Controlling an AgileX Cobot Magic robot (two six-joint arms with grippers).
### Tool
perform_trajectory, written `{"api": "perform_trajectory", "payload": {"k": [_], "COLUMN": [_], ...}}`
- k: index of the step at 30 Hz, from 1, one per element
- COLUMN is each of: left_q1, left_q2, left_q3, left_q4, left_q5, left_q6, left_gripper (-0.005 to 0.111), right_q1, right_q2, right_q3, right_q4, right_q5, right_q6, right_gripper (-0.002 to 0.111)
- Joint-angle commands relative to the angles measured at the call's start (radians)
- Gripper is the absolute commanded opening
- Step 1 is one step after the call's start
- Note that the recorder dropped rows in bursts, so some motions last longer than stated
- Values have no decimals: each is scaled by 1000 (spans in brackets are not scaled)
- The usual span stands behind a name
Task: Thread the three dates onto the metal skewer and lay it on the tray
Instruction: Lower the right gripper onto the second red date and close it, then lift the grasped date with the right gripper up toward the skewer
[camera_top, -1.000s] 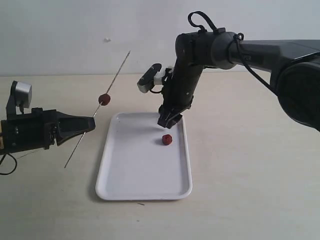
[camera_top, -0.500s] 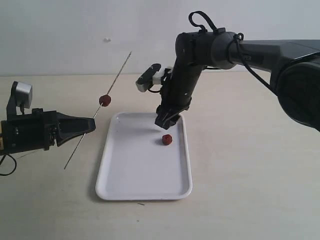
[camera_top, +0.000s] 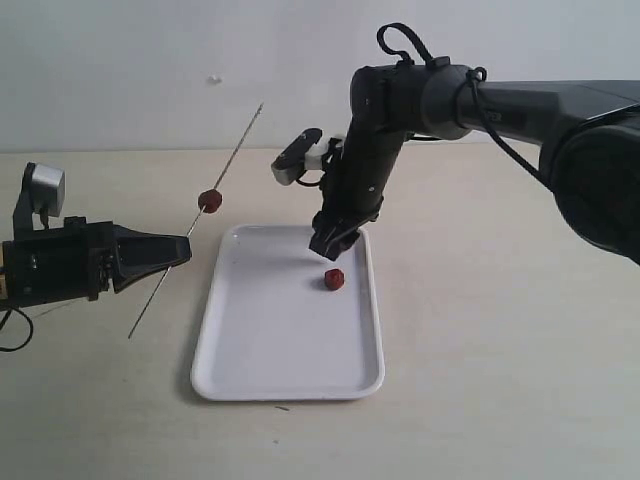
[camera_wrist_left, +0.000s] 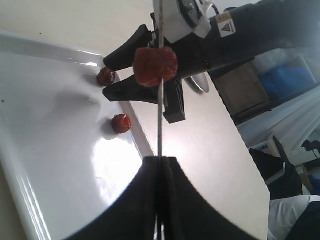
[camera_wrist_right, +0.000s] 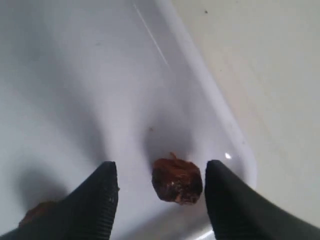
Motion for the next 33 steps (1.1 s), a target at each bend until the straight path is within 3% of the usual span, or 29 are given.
{"api": "perform_trajectory", "payload": {"k": [1,8,14,33], "left_q1": [2,2,2,2], "left_q2": [-7,-7,-7,-7], "left_q3": [3,3,3,3], "left_q4": [2,2,5,8], "left_q5": [-17,-17,-17,-17], "left_q6": [4,4,4,4], "left_gripper": [0,0,0,0], "right_q1": [0,0,0,0], "right_q2": [25,29,29,29], "right_q3": [7,7,7,7], "right_q4": [-28,-42,-40,-38], "right_q5": [5,3,-22,-31], "right_q6": [1,3,55,285], "right_gripper": [51,51,42,42]}}
